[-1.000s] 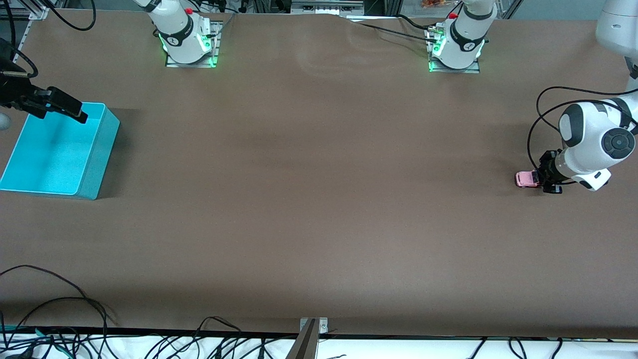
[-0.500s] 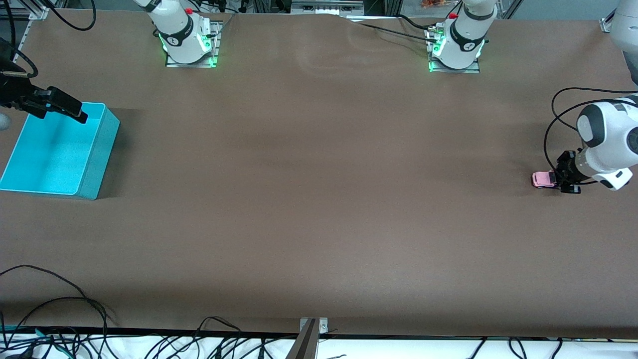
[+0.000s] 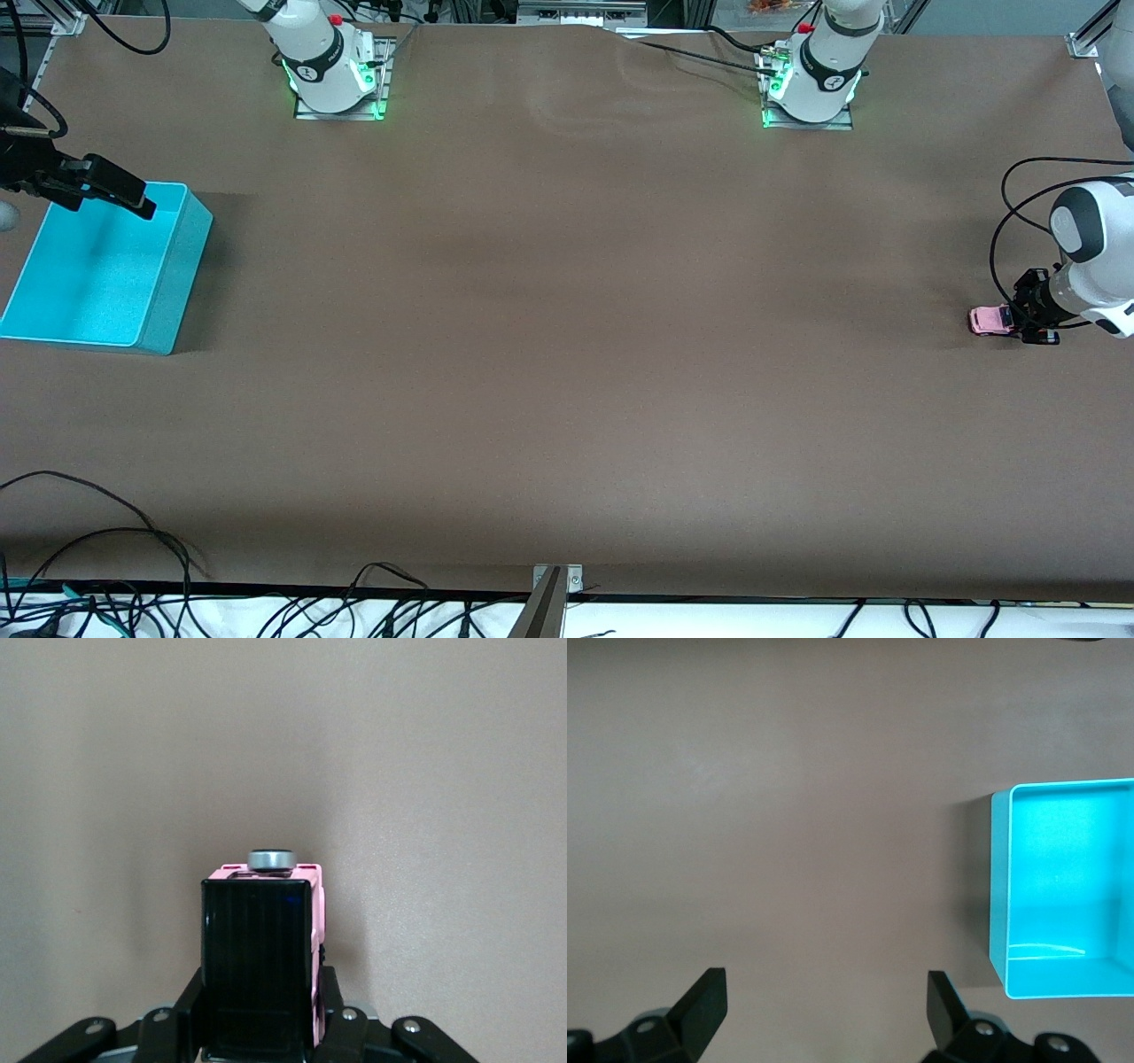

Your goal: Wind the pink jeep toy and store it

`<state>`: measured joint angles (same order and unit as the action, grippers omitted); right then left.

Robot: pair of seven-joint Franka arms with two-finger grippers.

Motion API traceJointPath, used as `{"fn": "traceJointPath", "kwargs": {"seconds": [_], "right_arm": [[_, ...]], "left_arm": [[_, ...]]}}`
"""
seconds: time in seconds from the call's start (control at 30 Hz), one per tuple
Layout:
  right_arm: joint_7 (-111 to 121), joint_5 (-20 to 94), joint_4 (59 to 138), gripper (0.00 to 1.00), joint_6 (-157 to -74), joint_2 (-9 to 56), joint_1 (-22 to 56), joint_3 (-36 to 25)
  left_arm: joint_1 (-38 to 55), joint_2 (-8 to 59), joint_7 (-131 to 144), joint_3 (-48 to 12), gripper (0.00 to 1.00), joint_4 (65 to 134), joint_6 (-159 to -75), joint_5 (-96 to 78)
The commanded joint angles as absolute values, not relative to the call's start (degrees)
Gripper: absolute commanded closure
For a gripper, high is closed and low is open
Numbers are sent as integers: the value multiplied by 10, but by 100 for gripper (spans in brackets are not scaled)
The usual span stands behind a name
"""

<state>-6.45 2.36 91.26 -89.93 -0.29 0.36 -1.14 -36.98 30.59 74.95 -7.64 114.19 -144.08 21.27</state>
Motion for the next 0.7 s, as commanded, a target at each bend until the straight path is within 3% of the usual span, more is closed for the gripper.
{"fn": "traceJointPath", "kwargs": {"seconds": [0.0, 0.03, 0.1, 0.13, 0.67], "right_arm": [[-63, 34, 903, 0, -899, 1, 3, -12], [-64, 34, 903, 0, -899, 2, 4, -12], [-63, 34, 903, 0, -899, 2, 4, -12], [-63, 34, 903, 0, -899, 2, 4, -12], [-63, 34, 903, 0, -899, 2, 4, -12]], "left_arm": [[-371, 361, 758, -82, 42, 1121, -1463, 231], [-371, 359, 758, -82, 35, 1121, -1460, 229], [-370, 353, 756, -81, 7, 1121, -1459, 228], [-369, 345, 756, -81, 0, 1122, -1456, 228], [-340, 172, 669, -98, 0, 1127, -1212, 224]]}}
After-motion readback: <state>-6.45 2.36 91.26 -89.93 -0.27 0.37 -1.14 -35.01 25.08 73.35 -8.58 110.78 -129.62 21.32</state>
